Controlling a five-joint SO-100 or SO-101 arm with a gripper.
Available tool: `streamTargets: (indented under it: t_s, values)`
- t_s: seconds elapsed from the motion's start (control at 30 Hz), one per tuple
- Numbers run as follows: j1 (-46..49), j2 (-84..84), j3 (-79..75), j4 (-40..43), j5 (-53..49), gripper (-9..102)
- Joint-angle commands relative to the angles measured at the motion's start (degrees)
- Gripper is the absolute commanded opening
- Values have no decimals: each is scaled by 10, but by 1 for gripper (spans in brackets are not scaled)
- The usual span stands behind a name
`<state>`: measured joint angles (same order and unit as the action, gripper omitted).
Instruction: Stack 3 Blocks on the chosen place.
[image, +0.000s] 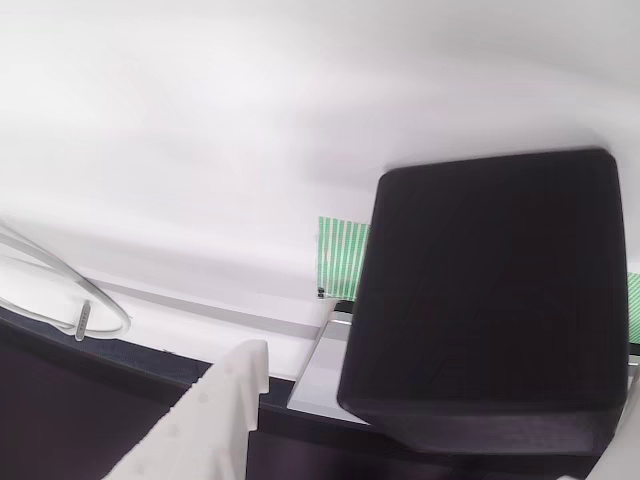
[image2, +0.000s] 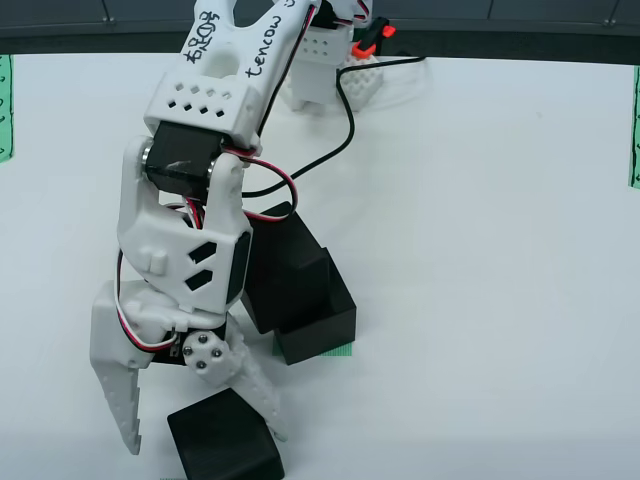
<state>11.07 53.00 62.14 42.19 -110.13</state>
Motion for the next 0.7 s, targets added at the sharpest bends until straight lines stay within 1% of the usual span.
streamTargets:
  t_s: [0.0, 0.27, 0.67]
  values:
    - [-4, 5, -8, -10, -3, 43]
    - [2, 5, -4, -13, -2, 33]
    - [10, 11, 16, -26, 5, 28]
